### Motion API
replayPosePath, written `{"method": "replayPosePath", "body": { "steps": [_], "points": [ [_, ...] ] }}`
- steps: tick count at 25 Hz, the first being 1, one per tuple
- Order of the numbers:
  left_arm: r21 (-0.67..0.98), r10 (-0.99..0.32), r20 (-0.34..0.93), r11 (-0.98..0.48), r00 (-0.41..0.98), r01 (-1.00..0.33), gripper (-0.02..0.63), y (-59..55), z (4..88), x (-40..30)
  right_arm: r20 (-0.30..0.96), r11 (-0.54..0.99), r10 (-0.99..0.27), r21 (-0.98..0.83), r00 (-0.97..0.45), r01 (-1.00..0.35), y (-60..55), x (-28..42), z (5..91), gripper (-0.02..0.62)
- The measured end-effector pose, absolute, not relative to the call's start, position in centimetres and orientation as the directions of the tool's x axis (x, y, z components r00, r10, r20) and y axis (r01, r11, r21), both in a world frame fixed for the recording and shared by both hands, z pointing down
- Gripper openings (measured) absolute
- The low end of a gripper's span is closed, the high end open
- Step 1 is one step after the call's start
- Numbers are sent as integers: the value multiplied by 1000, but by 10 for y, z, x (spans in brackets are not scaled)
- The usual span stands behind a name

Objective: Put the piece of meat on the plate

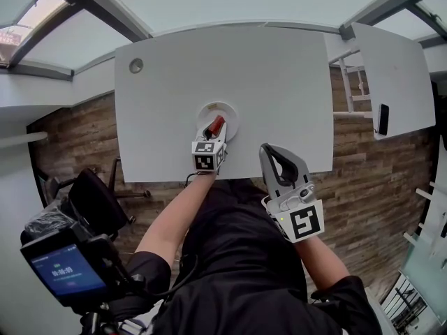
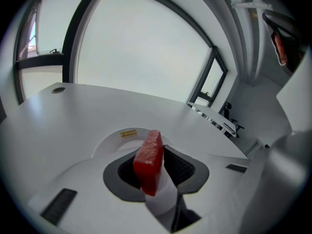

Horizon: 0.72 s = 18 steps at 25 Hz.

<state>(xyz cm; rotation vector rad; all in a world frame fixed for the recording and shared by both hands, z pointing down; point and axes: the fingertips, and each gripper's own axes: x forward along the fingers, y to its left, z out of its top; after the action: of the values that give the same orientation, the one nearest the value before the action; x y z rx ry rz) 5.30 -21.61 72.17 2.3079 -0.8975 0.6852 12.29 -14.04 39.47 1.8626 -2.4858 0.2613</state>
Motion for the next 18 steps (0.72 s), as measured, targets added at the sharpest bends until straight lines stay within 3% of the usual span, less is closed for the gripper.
{"method": "replayPosePath", "body": {
  "steps": [2, 8, 18],
  "points": [
    [301, -426, 641, -626, 639, -719, 97, -216, 723, 53, 136, 273, -947, -128, -290, -953, -139, 123, 397, 5],
    [278, -442, 649, -620, 619, -734, 212, -222, 725, 52, 139, 266, -949, -130, -283, -955, -134, 123, 397, 6],
    [215, -452, 669, -641, 589, -737, 262, -223, 726, 49, 157, 262, -948, -117, -278, -958, -127, 123, 405, 5]
  ]
}}
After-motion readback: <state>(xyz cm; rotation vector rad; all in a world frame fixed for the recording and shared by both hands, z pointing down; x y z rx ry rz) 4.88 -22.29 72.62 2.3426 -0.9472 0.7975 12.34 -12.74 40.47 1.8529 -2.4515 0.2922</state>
